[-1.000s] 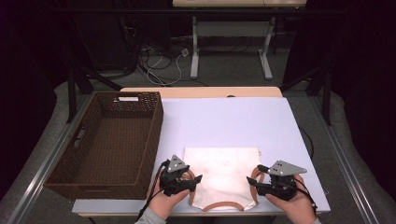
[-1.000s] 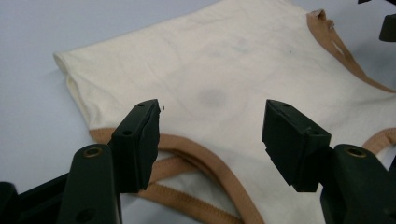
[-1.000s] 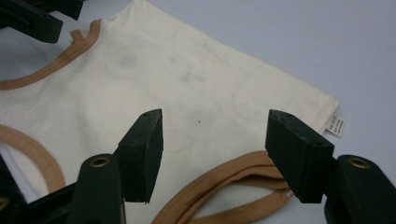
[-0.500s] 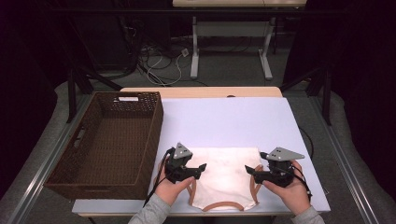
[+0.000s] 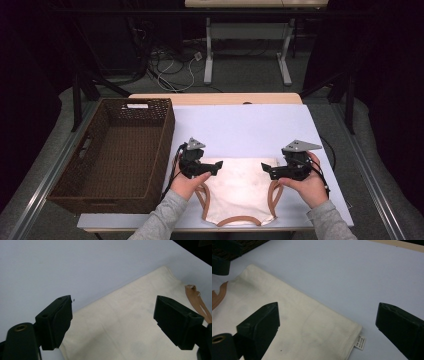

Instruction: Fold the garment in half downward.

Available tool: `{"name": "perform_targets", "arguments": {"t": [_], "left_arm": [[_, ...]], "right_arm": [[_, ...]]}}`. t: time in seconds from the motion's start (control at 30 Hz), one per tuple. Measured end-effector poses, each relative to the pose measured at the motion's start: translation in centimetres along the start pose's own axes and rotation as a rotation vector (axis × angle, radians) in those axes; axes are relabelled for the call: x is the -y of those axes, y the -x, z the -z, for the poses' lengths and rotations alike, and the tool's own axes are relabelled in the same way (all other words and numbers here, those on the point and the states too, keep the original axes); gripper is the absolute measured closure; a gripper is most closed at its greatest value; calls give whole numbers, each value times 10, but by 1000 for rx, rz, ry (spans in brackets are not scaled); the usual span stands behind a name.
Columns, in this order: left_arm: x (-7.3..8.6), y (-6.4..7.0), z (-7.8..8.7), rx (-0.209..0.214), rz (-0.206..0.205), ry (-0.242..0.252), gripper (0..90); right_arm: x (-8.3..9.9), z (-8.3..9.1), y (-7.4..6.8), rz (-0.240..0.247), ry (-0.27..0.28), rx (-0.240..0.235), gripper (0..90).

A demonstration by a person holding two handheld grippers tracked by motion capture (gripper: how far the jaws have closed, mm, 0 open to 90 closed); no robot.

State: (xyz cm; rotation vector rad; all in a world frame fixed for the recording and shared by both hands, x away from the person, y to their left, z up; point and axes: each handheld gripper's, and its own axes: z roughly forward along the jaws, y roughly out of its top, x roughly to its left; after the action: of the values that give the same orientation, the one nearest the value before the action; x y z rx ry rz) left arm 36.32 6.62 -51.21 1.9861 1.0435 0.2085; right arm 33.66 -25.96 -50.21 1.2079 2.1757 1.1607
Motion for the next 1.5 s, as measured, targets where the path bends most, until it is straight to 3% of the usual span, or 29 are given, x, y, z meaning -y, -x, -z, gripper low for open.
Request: {"name": "perform_targets", "arguments": {"t": [0.07,0.2,0.27,0.43,0.5,0.6,0.7,0.9,0.97,1.37,1.5], "left_arm": [[-4,-2,-3,-2,30,-1,147],[-9,-6,-6,-17,-23,-10,104],[-10,-7,-8,-30,-21,-10,108],[-15,-14,-12,-34,-15,-32,169],[-15,-19,-14,-46,-8,-56,233],[-13,-25,-16,-82,-13,-112,294],[-10,-31,-18,-113,-19,-135,366],[-6,-36,-20,-153,-6,-142,461],[-4,-37,-20,-176,-20,-146,498],[4,-44,-25,-184,28,-186,543],[6,-47,-28,-178,46,-184,603]], "right_arm": [[-4,-4,3,-13,1,3,76],[-10,-11,8,-20,-10,6,146],[-13,-15,9,-11,-18,10,150],[-12,-21,10,22,-39,14,207],[-11,-23,9,38,-56,17,240],[-11,-26,8,69,-74,20,243],[-10,-28,8,86,-91,12,256],[-11,-26,9,82,-82,32,273],[-11,-25,10,75,-78,28,279],[-10,-26,10,61,-79,23,283],[-9,-26,11,56,-81,23,284]]}}
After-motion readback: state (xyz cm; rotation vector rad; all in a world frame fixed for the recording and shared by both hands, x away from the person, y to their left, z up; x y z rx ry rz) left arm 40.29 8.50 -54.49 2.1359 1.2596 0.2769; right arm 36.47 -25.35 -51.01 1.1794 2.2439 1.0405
